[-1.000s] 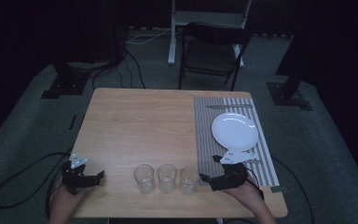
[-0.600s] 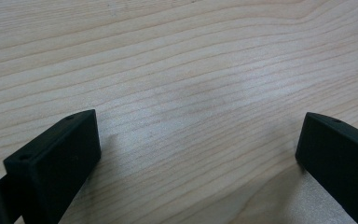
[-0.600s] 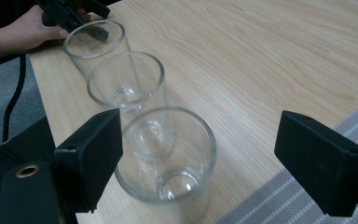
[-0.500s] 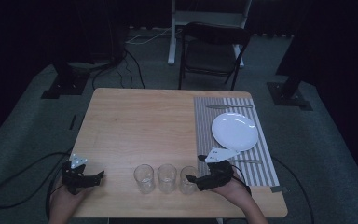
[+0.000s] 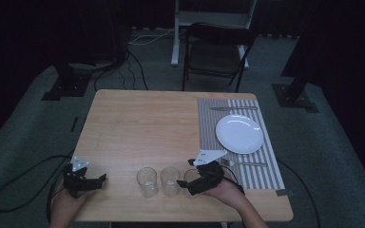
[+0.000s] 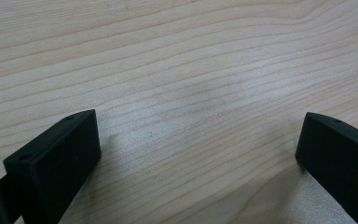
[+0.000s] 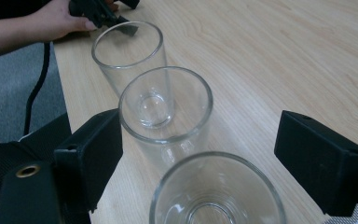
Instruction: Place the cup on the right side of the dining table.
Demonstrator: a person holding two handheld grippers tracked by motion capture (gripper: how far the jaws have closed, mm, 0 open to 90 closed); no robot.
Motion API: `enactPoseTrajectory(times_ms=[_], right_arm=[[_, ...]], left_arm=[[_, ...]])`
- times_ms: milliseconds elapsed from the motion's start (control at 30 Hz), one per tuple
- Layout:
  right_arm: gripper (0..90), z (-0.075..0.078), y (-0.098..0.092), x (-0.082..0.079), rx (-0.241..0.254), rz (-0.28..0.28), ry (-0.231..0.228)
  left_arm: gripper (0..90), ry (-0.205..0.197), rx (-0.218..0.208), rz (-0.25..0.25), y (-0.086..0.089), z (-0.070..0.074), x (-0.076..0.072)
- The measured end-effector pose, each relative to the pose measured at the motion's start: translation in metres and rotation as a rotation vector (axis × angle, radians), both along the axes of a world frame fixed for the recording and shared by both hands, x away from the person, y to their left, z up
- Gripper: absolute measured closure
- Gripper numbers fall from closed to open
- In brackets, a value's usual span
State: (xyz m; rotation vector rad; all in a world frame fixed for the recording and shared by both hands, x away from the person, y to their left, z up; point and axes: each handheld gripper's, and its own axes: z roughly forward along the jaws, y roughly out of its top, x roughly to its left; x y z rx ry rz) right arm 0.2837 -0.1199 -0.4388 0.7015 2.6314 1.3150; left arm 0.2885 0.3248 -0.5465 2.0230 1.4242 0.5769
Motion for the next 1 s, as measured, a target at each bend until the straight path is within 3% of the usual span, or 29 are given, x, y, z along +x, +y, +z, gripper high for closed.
enactPoseTrajectory(times_ms=[267, 500, 600, 1000], right_arm=[[15.7, -0.004, 0.018, 0.000, -0.035, 0.042, 0.009], [15.8, -0.002, 0.032, 0.002, -0.095, 0.064, -0.001], [20.2, -0.001, 0.035, 0.004, -0.113, 0.083, 0.019], [22.8, -0.001, 0.057, 0.007, -0.273, 0.118, -0.008]], left_arm=[[0.2, 0.000, 0.000, 0.000, 0.000, 0.000, 0.000], [0.2, 0.000, 0.000, 0.000, 0.000, 0.000, 0.000], [0.2, 0.000, 0.000, 0.000, 0.000, 0.000, 0.000], [0.2, 0.000, 0.000, 0.000, 0.000, 0.000, 0.000]])
